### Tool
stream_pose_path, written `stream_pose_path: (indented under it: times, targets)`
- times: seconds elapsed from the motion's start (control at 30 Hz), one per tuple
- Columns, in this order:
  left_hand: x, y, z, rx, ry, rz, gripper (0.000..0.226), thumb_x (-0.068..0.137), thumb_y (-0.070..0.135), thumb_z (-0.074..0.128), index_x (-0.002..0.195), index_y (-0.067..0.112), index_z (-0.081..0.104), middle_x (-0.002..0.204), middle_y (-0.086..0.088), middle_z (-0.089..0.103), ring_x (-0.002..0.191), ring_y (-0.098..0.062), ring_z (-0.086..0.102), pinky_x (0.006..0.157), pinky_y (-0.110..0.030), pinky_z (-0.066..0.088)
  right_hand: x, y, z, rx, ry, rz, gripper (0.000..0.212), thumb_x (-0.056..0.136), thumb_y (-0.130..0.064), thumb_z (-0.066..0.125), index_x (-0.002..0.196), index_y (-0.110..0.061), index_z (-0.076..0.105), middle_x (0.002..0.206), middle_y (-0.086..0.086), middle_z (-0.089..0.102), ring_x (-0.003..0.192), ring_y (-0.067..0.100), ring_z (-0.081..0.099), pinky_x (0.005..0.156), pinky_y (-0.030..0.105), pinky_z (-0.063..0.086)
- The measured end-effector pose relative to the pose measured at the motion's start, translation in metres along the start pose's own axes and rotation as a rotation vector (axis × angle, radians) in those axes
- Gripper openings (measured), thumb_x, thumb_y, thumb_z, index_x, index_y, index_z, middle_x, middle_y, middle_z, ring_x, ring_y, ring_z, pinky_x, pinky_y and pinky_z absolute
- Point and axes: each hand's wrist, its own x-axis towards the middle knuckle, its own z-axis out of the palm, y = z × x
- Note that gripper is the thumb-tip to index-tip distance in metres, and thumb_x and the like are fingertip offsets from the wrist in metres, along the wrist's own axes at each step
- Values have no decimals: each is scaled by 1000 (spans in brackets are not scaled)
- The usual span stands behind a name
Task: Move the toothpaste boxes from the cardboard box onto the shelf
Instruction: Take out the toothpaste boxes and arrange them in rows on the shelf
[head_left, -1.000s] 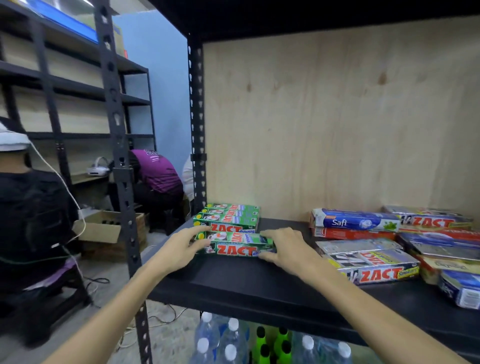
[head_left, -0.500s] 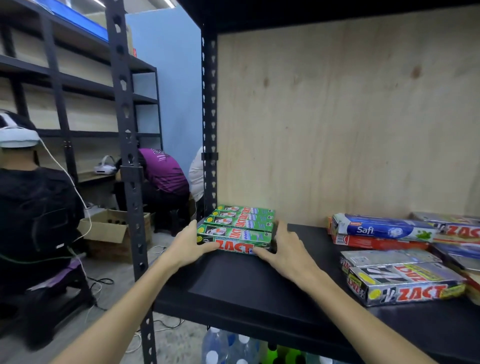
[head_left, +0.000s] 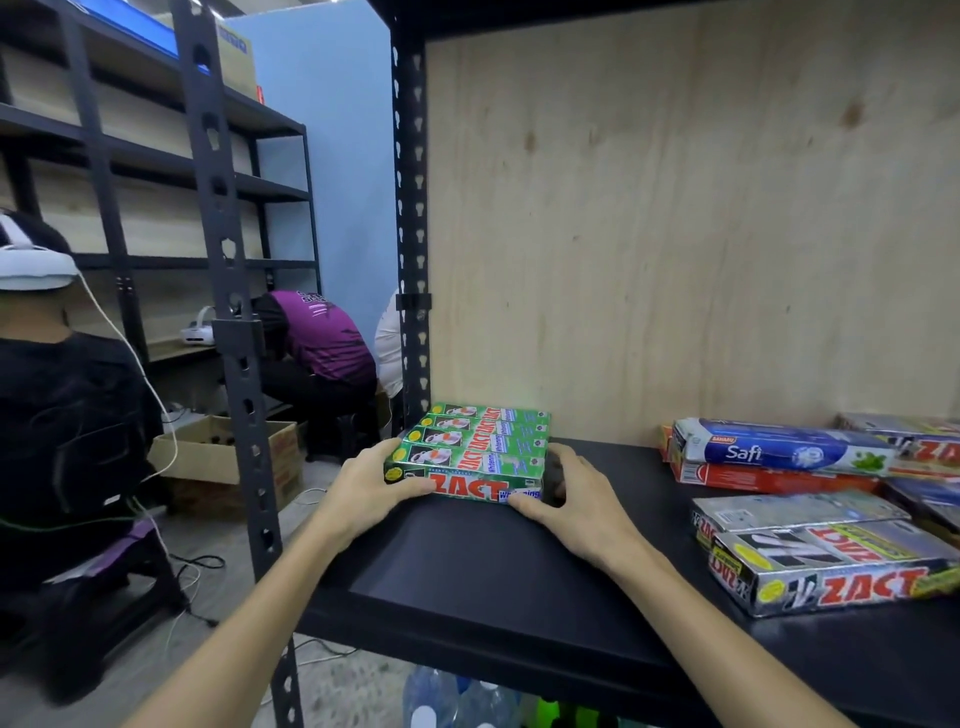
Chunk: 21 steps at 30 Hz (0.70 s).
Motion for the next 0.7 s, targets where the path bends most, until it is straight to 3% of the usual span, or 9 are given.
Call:
stream_pose_path:
  times: [0.23,0.33,0.4,0.5,0.6,0.7]
  targets:
    - [-2,4,10,39,-45,36,83,94,35,69,159,16,22,147,-2,53,112,-6,46,94,-24,38,-6,-5,-1,-16,-17,25,74,85,-54,73,146,-31,37,135,-4,57,128,17,47,105,42,47]
    - [-4,6,10,100,-26,54,91,93,37,70,160,10,14,155,-6,43,132,-15,44,106,-29,37,-11,-7,-1,-52,5,20,79,86,-54,72,149,-26,33,140,-1,51,133,19,39,110,41,41]
    - [-8,6,9,204,24,96,97,89,48,70,160,11,15,161,-6,34,147,-22,27,117,-37,28,-18,-11,-3,-106,44,0,84,88,-55,69,152,-19,29,145,2,45,136,22,35,111,38,35]
    - [-17,6,13,314,123,204,108,81,69,66,160,14,17,164,-2,24,150,-20,13,122,-41,18,-28,-14,-7,-162,130,-45,79,93,-54,63,153,-15,30,147,4,45,136,22,36,109,34,32]
    - [-27,13,18,336,162,343,103,82,70,64,159,17,21,161,2,25,148,-12,12,122,-36,17,-40,-15,-12,-175,171,-59,79,96,-54,58,154,-12,27,149,4,42,137,21,33,110,33,30]
    - [-33,30,25,253,196,434,84,87,62,64,153,20,33,153,8,37,140,0,20,119,-32,23,-53,-14,-18,-153,230,-104,76,98,-49,58,156,-11,27,148,3,42,136,18,32,111,29,30]
